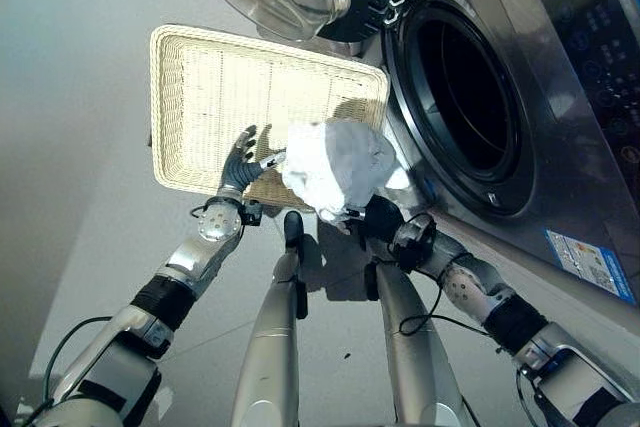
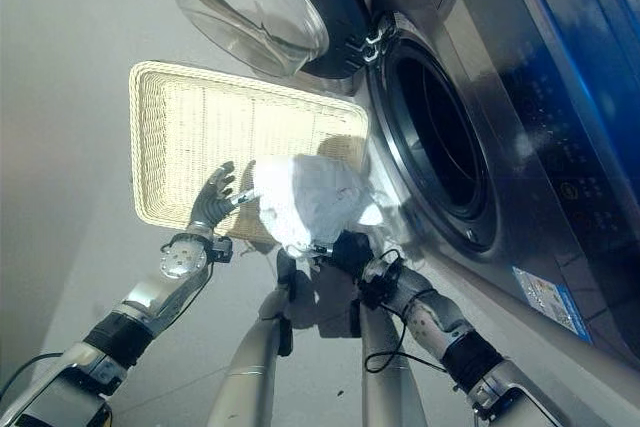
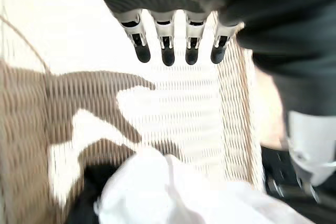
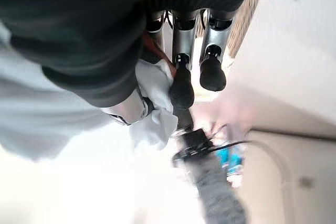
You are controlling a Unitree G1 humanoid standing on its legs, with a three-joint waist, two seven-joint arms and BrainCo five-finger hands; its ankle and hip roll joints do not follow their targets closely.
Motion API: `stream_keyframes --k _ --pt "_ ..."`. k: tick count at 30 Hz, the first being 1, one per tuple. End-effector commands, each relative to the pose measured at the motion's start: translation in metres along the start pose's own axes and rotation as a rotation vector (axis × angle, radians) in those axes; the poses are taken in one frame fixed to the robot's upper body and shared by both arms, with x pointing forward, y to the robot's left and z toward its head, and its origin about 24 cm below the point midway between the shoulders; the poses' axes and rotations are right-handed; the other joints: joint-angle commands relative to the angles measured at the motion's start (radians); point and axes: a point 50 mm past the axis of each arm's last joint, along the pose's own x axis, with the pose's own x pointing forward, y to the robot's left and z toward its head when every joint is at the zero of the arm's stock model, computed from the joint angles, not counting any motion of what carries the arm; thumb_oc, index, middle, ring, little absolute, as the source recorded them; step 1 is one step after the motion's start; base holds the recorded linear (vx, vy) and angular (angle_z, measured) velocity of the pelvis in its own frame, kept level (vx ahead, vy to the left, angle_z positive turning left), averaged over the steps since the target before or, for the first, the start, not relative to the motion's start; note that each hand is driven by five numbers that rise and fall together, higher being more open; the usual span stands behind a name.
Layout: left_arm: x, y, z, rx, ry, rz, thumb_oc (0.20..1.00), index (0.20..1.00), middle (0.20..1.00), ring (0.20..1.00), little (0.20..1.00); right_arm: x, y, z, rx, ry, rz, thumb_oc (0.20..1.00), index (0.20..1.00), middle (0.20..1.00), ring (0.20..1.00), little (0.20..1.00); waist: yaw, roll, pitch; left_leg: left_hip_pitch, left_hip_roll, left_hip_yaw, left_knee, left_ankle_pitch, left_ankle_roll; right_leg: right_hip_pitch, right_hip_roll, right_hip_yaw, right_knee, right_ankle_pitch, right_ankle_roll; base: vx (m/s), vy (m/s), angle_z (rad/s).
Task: Put the clothes into the washing machine.
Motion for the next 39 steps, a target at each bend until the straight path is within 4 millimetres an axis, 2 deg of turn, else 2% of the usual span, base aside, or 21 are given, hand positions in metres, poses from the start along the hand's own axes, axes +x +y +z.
stream_keyframes --k 1,3,7,9,12,15,17,18,19,20,21,22,23,24,27,28,30,31,33,36,39 --pt "0.0 0.013 -0.004 -0.146 -0.004 0.126 1.0 1.0 1.0 1.0 1.0 -0.002 -0.003 0.042 0.142 -0.395 -0.098 0.2 0.2 0.2 0.2 0.2 -0.037 0.062 -0.025 -0.092 -0.059 0.042 0.097 -0.011 0.016 0.036 -0.001 -0.106 0.001 -0.076 0.047 0.11 0.023 0.03" --pt "-0.004 0.02 -0.023 -0.179 0.061 0.166 1.0 1.0 1.0 1.0 1.0 -0.019 -0.033 0.071 0.253 -0.608 -0.28 0.2 0.2 0.2 0.2 0.2 -0.039 0.084 -0.025 -0.084 -0.054 0.05 0.09 -0.011 0.012 0.035 0.003 -0.1 0.013 -0.09 0.043 0.09 0.062 0.03" --pt "-0.01 0.023 -0.045 -0.201 0.138 0.186 1.0 1.0 1.0 1.0 1.0 -0.044 -0.068 0.105 0.391 -0.813 -0.508 0.2 0.2 0.2 0.2 0.2 -0.037 0.111 -0.025 -0.074 -0.051 0.055 0.088 -0.017 0.007 0.035 0.006 -0.089 0.029 -0.108 0.041 0.07 0.059 0.03" --pt "-0.017 0.02 -0.063 -0.215 0.194 0.187 1.0 1.0 1.0 1.0 1.0 -0.073 -0.1 0.152 0.556 -0.993 -0.729 0.2 0.2 0.2 0.2 0.2 -0.026 0.139 -0.025 -0.07 -0.05 0.054 0.089 -0.026 0.004 0.036 0.005 -0.084 0.041 -0.123 0.036 0.07 0.023 0.02" --pt "-0.022 0.018 -0.071 -0.226 0.218 0.181 1.0 1.0 1.0 1.0 1.0 -0.099 -0.109 0.195 0.574 -1.157 -0.88 0.2 0.2 0.2 0.2 0.2 -0.01 0.156 -0.025 -0.07 -0.048 0.048 0.094 -0.032 0.003 0.034 0.002 -0.089 0.055 -0.132 0.031 0.03 -0.009 0.01" --pt "-0.033 0.024 -0.082 -0.224 0.237 0.173 1.0 1.0 1.0 1.0 1.0 -0.144 -0.105 0.243 0.61 -1.509 -0.974 0.2 0.2 0.2 0.2 0.2 0.008 0.168 -0.025 -0.078 -0.046 0.036 0.103 -0.037 0.006 0.023 0.004 -0.096 0.077 -0.143 0.023 0.02 -0.037 0.02" --pt "-0.036 0.028 -0.085 -0.221 0.237 0.168 1.0 1.0 1.0 1.0 1.0 -0.171 -0.101 0.252 0.635 -1.712 -1.018 0.2 0.2 0.2 0.2 0.2 0.013 0.17 -0.025 -0.083 -0.045 0.03 0.106 -0.036 0.008 0.017 0.007 -0.097 0.084 -0.143 0.021 0.02 -0.058 0.07" --pt "-0.041 0.03 -0.088 -0.208 0.237 0.157 1.0 1.0 1.0 1.0 1.0 -0.209 -0.085 0.257 0.561 -2.041 -1.118 0.2 0.2 0.2 0.2 0.2 0.016 0.172 -0.025 -0.084 -0.049 0.017 0.108 -0.04 0.016 0.014 0.013 -0.095 0.095 -0.148 0.019 0.05 -0.081 0.08" --pt "-0.043 0.031 -0.089 -0.207 0.237 0.15 1.0 1.0 1.0 1.0 1.0 -0.233 -0.066 0.262 0.403 -2.235 -1.227 0.2 0.2 0.2 0.2 0.2 0.017 0.173 -0.025 -0.086 -0.051 0.009 0.111 -0.043 0.021 0.013 0.016 -0.096 0.102 -0.151 0.018 0.04 -0.076 0.14" --pt "-0.042 0.034 -0.085 -0.203 0.242 0.141 1.0 1.0 1.0 1.0 1.0 -0.257 -0.038 0.28 0.092 -2.349 -1.31 0.2 0.2 0.2 0.2 0.2 0.013 0.17 -0.025 -0.088 -0.059 -0.004 0.125 -0.052 0.026 0.006 0.019 -0.094 0.12 -0.155 0.018 -0.01 -0.031 0.1" --pt "-0.04 0.034 -0.084 -0.205 0.237 0.141 1.0 1.0 1.0 1.0 1.0 -0.254 -0.034 0.285 0.089 -2.344 -1.325 0.2 0.2 0.2 0.2 0.2 0.015 0.173 -0.025 -0.098 -0.058 -0.003 0.122 -0.039 0.027 -0.002 0.02 -0.095 0.114 -0.141 0.017 0.01 -0.013 0.12" --pt "-0.04 0.035 -0.083 -0.204 0.242 0.131 1.0 1.0 1.0 1.0 1.0 -0.231 -0.006 0.304 -0.125 -2.329 -1.486 0.2 0.2 0.2 0.2 0.2 0.012 0.172 -0.025 -0.099 -0.062 -0.006 0.135 -0.047 0.028 -0.008 0.014 -0.098 0.125 -0.144 0.02 0.0 0.007 0.07" --pt "-0.039 0.037 -0.082 -0.207 0.245 0.117 1.0 1.0 1.0 1.0 1.0 -0.223 0.007 0.309 -0.227 -2.352 -1.544 0.507 0.507 0.507 0.507 0.507 0.012 0.173 -0.025 -0.108 -0.062 -0.006 0.14 -0.042 0.028 -0.02 0.009 -0.101 0.121 -0.13 0.024 0.02 0.03 0.04" --pt "-0.039 0.039 -0.082 -0.214 0.247 0.121 1.0 1.0 1.0 1.0 1.0 -0.219 0.009 0.308 -0.239 -2.35 -1.558 1.0 1.0 1.0 1.0 1.0 0.005 0.175 -0.025 -0.118 -0.06 -0.007 0.142 -0.038 0.027 -0.033 0.009 -0.098 0.121 -0.122 0.025 0.01 0.051 -0.01" --pt "-0.042 0.044 -0.084 -0.225 0.258 0.116 1.0 1.0 1.0 1.0 1.0 -0.236 -0.023 0.289 0.074 -2.19 -1.529 1.0 1.0 1.0 1.0 1.0 -0.007 0.167 -0.025 -0.113 -0.058 0.001 0.147 -0.052 0.026 -0.03 0.008 -0.09 0.128 -0.138 0.029 0.02 0.022 -0.04" --pt "-0.039 0.043 -0.082 -0.229 0.253 0.106 1.0 1.0 1.0 1.0 1.0 -0.252 -0.063 0.27 0.353 -2.018 -1.433 1.0 1.0 1.0 1.0 1.0 -0.005 0.163 -0.025 -0.117 -0.059 0.0 0.143 -0.043 0.026 -0.031 0.007 -0.089 0.124 -0.132 0.028 0.03 -0.027 -0.05" --pt "-0.037 0.042 -0.081 -0.231 0.251 0.092 1.0 1.0 1.0 1.0 1.0 -0.248 -0.095 0.249 0.582 -1.895 -1.305 1.0 1.0 1.0 1.0 1.0 -0.003 0.164 -0.025 -0.111 -0.059 0.003 0.138 -0.047 0.026 -0.023 0.008 -0.089 0.117 -0.136 0.028 -0.01 -0.08 0.0" --pt "-0.029 0.04 -0.074 -0.22 0.234 0.069 1.0 1.0 1.0 1.0 1.0 -0.222 -0.124 0.226 0.737 -1.692 -1.161 1.0 1.0 1.0 1.0 1.0 0.006 0.165 -0.025 -0.12 -0.06 0.004 0.123 -0.029 0.028 -0.024 0.006 -0.096 0.093 -0.113 0.026 -0.03 -0.12 0.11" --pt "-0.026 0.038 -0.073 -0.218 0.242 0.059 1.0 1.0 1.0 1.0 1.0 -0.199 -0.126 0.22 0.618 -1.529 -1.177 1.0 1.0 1.0 1.0 1.0 0.006 0.165 -0.025 -0.122 -0.059 0.006 0.121 -0.027 0.028 -0.022 0.005 -0.1 0.086 -0.107 0.026 -0.01 -0.068 0.14" --pt "-0.025 0.033 -0.074 -0.218 0.252 0.054 1.0 1.0 1.0 1.0 1.0 -0.182 -0.122 0.215 0.394 -1.418 -1.254 1.0 1.0 1.0 1.0 1.0 0.006 0.168 -0.025 -0.119 -0.061 0.009 0.112 -0.021 0.027 -0.02 0.006 -0.098 0.078 -0.103 0.024 0.01 -0.004 -0.01" --pt "-0.026 0.024 -0.077 -0.222 0.261 0.045 1.0 1.0 1.0 1.0 1.0 -0.17 -0.106 0.224 -0.064 -1.289 -1.453 1.0 1.0 1.0 1.0 1.0 0.007 0.174 -0.025 -0.112 -0.064 0.012 0.106 -0.029 0.027 -0.017 0.008 -0.096 0.083 -0.119 0.024 -0.01 0.007 -0.16"
